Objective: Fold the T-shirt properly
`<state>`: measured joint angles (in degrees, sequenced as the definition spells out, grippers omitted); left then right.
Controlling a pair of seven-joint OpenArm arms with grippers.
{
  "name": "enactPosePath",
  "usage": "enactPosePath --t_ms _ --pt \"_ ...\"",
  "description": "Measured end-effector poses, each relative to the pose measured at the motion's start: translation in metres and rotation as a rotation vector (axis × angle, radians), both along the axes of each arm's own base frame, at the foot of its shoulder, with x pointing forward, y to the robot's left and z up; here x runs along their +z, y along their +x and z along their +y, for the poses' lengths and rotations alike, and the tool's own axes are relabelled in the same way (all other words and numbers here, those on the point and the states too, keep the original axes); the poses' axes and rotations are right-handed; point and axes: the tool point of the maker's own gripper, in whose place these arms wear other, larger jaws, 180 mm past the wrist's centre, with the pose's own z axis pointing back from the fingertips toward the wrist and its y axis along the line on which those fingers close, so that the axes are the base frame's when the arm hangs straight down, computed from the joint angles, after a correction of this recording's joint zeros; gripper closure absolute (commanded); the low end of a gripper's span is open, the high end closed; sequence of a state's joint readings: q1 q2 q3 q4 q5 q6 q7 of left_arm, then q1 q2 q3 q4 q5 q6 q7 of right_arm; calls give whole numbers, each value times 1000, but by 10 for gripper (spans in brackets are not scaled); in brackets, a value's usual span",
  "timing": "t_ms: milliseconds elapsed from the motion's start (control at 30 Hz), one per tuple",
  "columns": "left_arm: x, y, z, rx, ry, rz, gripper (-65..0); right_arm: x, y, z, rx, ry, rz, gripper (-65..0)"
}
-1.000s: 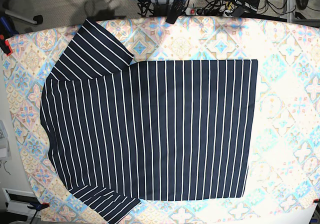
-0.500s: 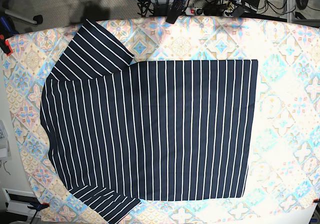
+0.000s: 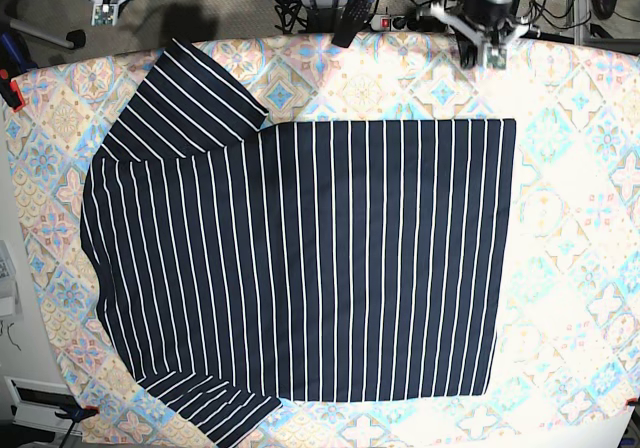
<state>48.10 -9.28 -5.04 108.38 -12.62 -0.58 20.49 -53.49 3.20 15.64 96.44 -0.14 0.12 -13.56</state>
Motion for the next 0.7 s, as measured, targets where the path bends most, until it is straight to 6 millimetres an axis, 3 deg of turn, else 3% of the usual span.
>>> enactPosePath --t_ms 133,333,500,567,700 --pt "4 23 17 162 -151 0 -6 14 20 1 8 -9 -39 0" --pt "10 55 25 309 -410 5 -22 5 38 21 21 45 -20 0" --pt "-4 56 49 455 -503 18 -180 3 41 27 29 59 -20 0" --pt "-16 49 47 479 -540 80 -242 4 46 26 26 53 -35 0" --pt "-22 56 51 497 -558 76 -271 4 49 26 29 54 -40 0"
